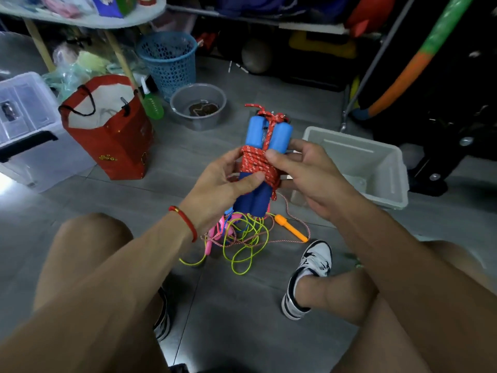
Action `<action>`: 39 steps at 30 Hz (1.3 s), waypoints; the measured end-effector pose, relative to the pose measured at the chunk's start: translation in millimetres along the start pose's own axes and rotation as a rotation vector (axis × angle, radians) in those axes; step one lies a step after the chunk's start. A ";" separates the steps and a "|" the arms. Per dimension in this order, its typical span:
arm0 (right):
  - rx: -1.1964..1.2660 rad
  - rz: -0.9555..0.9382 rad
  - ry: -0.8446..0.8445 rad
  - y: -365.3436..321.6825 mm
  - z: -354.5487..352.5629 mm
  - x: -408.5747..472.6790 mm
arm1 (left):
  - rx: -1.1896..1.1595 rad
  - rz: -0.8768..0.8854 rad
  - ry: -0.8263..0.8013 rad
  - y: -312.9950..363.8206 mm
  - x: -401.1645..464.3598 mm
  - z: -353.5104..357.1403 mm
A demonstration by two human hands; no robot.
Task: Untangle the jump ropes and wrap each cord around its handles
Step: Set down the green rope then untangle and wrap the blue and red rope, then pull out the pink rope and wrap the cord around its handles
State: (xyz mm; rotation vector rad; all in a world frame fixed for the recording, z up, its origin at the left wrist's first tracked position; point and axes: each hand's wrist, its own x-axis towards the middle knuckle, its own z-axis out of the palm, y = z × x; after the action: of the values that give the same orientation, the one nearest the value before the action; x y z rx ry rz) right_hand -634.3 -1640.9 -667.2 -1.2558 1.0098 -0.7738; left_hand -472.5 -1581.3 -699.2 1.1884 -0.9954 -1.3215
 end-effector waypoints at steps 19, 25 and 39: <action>0.362 0.016 0.196 -14.4 -116.9 -11.5 | 0.121 -0.302 -0.600 15.9 36.8 80.4; 0.298 0.094 0.227 -20.5 -158.0 -14.0 | 0.179 -0.371 -0.559 9.4 68.8 104.8; 0.679 0.200 0.963 173.2 -302.9 -118.7 | 0.833 -0.124 -0.597 -110.5 149.9 256.5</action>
State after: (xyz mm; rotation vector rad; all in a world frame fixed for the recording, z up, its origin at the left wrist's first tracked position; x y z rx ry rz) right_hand -969.3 -1621.3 -819.7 -0.1383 1.4157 -1.4570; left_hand -737.0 -1734.5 -783.2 1.4950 -2.0667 -1.4352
